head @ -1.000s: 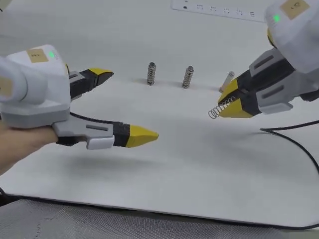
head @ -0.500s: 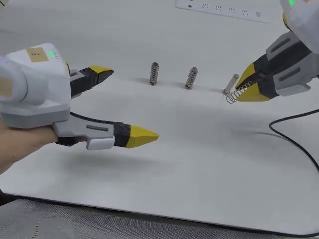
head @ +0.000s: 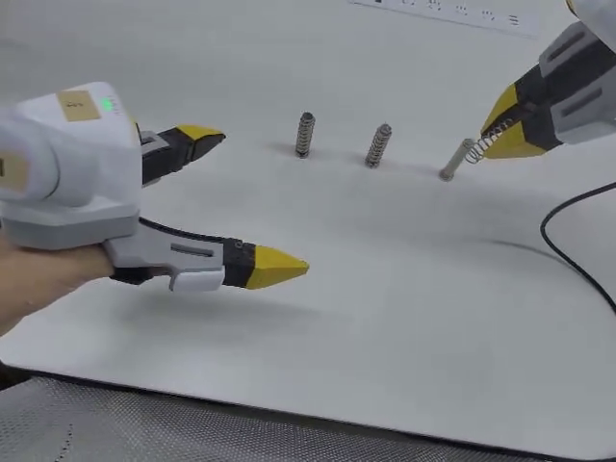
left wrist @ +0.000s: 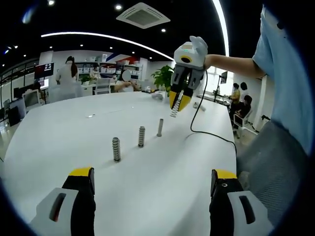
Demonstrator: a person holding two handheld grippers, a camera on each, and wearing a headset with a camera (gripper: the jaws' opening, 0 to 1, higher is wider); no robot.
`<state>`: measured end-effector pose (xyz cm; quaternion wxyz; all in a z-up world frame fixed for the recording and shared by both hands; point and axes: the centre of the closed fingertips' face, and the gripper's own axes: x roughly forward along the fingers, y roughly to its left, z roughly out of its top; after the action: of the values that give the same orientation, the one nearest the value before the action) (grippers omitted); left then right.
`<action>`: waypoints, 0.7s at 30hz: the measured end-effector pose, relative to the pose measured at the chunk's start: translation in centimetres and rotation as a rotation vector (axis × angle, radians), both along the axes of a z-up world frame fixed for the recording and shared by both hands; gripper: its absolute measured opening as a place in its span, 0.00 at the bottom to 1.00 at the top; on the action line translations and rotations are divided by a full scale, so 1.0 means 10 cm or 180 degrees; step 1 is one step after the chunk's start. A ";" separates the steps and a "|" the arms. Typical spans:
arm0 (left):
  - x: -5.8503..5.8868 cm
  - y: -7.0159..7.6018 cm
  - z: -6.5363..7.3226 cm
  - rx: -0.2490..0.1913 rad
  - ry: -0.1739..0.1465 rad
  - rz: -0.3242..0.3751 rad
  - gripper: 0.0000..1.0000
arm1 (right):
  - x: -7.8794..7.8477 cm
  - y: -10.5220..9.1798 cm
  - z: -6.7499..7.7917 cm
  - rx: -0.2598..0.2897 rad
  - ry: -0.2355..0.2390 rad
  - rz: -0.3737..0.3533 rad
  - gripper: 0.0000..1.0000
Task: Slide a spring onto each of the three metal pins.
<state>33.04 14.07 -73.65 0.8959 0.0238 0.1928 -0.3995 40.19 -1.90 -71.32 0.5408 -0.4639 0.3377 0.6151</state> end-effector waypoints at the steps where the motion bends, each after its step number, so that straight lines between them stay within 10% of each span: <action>1: 0.00 0.00 -0.01 0.0009 0.0003 -0.0001 0.96 | 0.02 -0.01 -0.01 -0.0018 -0.0008 -0.0001 0.08; 21: 0.02 0.01 -0.05 0.0009 0.0035 -0.0001 0.96 | 0.40 -0.11 -0.13 -0.0216 -0.0145 -0.0001 0.08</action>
<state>33.27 14.18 -74.15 0.8947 0.0229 0.1983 -0.3995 44.22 -2.99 -72.63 0.5325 -0.4958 0.3460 0.5924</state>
